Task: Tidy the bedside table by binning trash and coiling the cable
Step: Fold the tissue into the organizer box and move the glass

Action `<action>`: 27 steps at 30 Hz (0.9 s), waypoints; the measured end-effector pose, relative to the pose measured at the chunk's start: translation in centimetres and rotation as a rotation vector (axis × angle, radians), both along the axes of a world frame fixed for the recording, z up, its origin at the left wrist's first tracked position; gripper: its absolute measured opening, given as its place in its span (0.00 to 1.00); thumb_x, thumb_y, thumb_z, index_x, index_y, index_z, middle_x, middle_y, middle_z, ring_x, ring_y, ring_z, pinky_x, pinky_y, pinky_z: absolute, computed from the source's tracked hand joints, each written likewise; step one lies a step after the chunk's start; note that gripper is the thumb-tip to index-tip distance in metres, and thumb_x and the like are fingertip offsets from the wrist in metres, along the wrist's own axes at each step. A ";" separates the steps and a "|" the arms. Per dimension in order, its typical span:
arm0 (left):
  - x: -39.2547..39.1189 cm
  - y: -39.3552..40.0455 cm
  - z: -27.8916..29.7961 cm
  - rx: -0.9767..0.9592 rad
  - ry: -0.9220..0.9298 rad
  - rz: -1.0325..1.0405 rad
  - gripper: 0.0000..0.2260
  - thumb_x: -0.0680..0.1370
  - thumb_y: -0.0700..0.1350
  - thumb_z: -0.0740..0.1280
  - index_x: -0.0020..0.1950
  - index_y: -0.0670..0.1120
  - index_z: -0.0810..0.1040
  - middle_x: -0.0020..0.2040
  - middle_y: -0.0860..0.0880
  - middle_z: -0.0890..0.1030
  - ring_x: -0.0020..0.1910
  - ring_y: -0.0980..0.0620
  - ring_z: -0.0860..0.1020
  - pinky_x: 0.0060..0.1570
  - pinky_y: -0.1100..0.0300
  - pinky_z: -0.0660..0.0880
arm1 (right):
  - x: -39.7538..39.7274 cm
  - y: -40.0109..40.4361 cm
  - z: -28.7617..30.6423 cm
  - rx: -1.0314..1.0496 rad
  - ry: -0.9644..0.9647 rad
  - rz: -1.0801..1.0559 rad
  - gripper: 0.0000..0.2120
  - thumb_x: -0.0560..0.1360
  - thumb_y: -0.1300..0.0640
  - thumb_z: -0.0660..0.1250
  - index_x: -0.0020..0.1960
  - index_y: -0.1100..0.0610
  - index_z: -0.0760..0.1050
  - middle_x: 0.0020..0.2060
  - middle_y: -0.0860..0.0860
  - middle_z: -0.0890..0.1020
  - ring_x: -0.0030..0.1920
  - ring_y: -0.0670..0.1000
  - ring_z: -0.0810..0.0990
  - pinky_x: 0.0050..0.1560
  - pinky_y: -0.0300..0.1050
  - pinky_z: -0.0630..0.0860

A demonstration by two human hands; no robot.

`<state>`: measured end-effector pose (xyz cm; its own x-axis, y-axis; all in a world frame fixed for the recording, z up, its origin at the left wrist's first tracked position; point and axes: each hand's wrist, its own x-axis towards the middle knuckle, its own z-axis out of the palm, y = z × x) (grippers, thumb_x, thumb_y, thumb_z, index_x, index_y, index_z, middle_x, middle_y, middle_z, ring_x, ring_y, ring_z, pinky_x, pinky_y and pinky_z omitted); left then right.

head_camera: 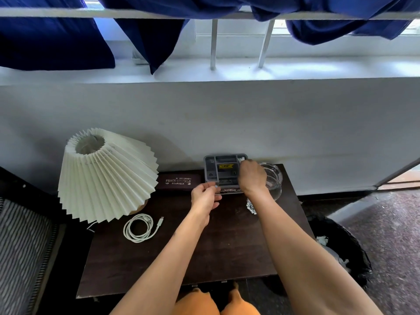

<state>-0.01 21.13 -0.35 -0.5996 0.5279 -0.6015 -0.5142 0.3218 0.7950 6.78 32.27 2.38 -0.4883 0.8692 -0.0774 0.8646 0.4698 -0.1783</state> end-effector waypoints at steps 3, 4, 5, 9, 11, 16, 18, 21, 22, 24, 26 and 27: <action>0.0 0.0 0.1 -0.006 0.001 -0.007 0.09 0.78 0.41 0.63 0.57 0.47 0.75 0.48 0.50 0.81 0.42 0.55 0.79 0.38 0.62 0.75 | 0.0 0.4 -0.3 0.042 -0.077 0.036 0.12 0.74 0.66 0.62 0.57 0.65 0.75 0.55 0.62 0.80 0.61 0.61 0.73 0.62 0.54 0.70; 0.0 0.1 0.1 -0.009 0.000 -0.011 0.09 0.78 0.41 0.63 0.57 0.47 0.75 0.48 0.50 0.81 0.42 0.55 0.79 0.38 0.62 0.75 | 0.0 0.5 -0.2 0.037 -0.094 0.041 0.13 0.74 0.64 0.62 0.57 0.64 0.75 0.56 0.62 0.80 0.62 0.61 0.72 0.63 0.54 0.69; -0.1 0.1 0.1 -0.012 0.000 -0.015 0.09 0.78 0.41 0.63 0.57 0.47 0.75 0.49 0.50 0.81 0.43 0.55 0.79 0.38 0.62 0.75 | 0.0 0.6 -0.2 0.028 -0.104 0.043 0.13 0.75 0.63 0.62 0.58 0.64 0.75 0.57 0.61 0.80 0.63 0.61 0.72 0.63 0.54 0.69; 0.0 0.3 0.1 -0.022 0.001 -0.026 0.10 0.78 0.41 0.63 0.58 0.46 0.75 0.51 0.48 0.82 0.43 0.54 0.79 0.39 0.62 0.75 | -0.1 0.6 0.2 0.000 -0.072 0.025 0.13 0.75 0.58 0.64 0.57 0.63 0.75 0.56 0.61 0.80 0.63 0.62 0.72 0.64 0.54 0.69; 0.1 0.4 0.1 -0.023 0.000 -0.031 0.10 0.78 0.41 0.63 0.59 0.46 0.75 0.51 0.48 0.82 0.43 0.54 0.79 0.39 0.61 0.75 | 0.0 0.6 0.6 -0.021 -0.009 -0.006 0.13 0.74 0.58 0.65 0.56 0.63 0.76 0.54 0.61 0.81 0.61 0.62 0.73 0.62 0.54 0.70; 0.6 0.8 0.0 -0.015 -0.018 -0.046 0.08 0.77 0.40 0.63 0.56 0.46 0.75 0.51 0.48 0.81 0.42 0.53 0.79 0.38 0.61 0.75 | 0.9 0.8 2.5 -0.013 0.267 -0.115 0.12 0.74 0.59 0.63 0.54 0.59 0.81 0.51 0.61 0.82 0.56 0.62 0.78 0.55 0.52 0.75; 1.1 0.9 0.0 -0.005 -0.021 -0.058 0.08 0.77 0.40 0.63 0.56 0.46 0.75 0.49 0.47 0.81 0.41 0.53 0.79 0.37 0.62 0.75 | 1.8 1.1 3.2 0.024 0.424 -0.197 0.12 0.75 0.58 0.62 0.54 0.58 0.81 0.51 0.59 0.83 0.53 0.61 0.79 0.53 0.50 0.77; 2.0 1.1 0.0 0.010 -0.015 -0.083 0.06 0.78 0.39 0.62 0.53 0.45 0.75 0.48 0.46 0.81 0.40 0.53 0.80 0.38 0.62 0.77 | 3.7 1.3 3.6 0.026 0.673 -0.365 0.12 0.77 0.56 0.60 0.54 0.58 0.80 0.52 0.57 0.84 0.53 0.59 0.80 0.52 0.47 0.76; 2.3 1.2 0.0 0.016 -0.014 -0.083 0.05 0.78 0.39 0.62 0.53 0.45 0.75 0.47 0.46 0.81 0.41 0.52 0.80 0.40 0.62 0.77 | 4.5 1.3 3.6 0.025 0.748 -0.444 0.12 0.78 0.56 0.59 0.52 0.59 0.80 0.51 0.58 0.84 0.52 0.60 0.80 0.50 0.46 0.74; 3.1 1.6 0.2 0.025 -0.010 -0.082 0.05 0.78 0.40 0.62 0.52 0.44 0.75 0.46 0.46 0.80 0.43 0.51 0.79 0.42 0.62 0.78 | 6.1 1.3 3.2 0.000 0.867 -0.608 0.13 0.78 0.56 0.58 0.49 0.60 0.80 0.49 0.60 0.84 0.50 0.61 0.80 0.48 0.48 0.73; 4.0 2.1 0.3 0.026 0.001 -0.093 0.05 0.79 0.42 0.61 0.48 0.45 0.76 0.46 0.45 0.80 0.45 0.50 0.79 0.46 0.60 0.79 | 8.0 1.2 2.0 -0.099 0.955 -0.739 0.13 0.78 0.58 0.57 0.52 0.60 0.80 0.50 0.60 0.83 0.53 0.60 0.80 0.53 0.48 0.74; 4.5 2.4 0.4 0.023 0.010 -0.108 0.06 0.79 0.43 0.61 0.45 0.46 0.76 0.47 0.45 0.80 0.46 0.50 0.79 0.49 0.57 0.79 | 8.9 1.1 1.3 -0.162 0.982 -0.781 0.13 0.77 0.61 0.57 0.53 0.60 0.79 0.51 0.60 0.83 0.54 0.59 0.80 0.56 0.49 0.74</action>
